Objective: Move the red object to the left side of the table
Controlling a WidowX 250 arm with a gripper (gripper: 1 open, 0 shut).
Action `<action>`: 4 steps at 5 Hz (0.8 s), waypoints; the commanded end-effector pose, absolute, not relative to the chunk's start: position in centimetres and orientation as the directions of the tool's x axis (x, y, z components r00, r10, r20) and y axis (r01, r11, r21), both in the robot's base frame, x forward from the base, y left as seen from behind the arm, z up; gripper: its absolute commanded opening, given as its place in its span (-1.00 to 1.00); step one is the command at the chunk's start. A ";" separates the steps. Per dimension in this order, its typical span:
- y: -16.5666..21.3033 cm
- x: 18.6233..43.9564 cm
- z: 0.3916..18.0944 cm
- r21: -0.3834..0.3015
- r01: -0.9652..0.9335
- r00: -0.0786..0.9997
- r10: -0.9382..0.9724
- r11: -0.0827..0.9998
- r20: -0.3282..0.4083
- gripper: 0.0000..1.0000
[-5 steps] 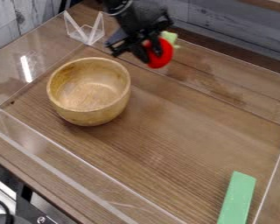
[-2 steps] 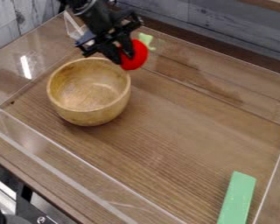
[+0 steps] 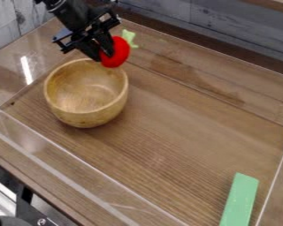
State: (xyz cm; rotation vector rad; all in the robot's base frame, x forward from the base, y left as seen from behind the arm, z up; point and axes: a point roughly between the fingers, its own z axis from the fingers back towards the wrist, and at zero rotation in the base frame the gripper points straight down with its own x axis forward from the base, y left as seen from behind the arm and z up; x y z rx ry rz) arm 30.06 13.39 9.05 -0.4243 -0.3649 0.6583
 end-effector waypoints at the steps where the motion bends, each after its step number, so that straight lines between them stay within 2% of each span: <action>1: 13.8 30.4 9.1 -0.467 -0.516 0.710 0.663 0.718 0.236 -1.00; 2: 13.7 30.6 7.8 -0.455 -0.542 0.693 0.682 0.706 0.234 -1.00; 4: 11.5 31.5 4.7 -0.421 -0.517 0.736 0.638 0.745 0.225 -1.00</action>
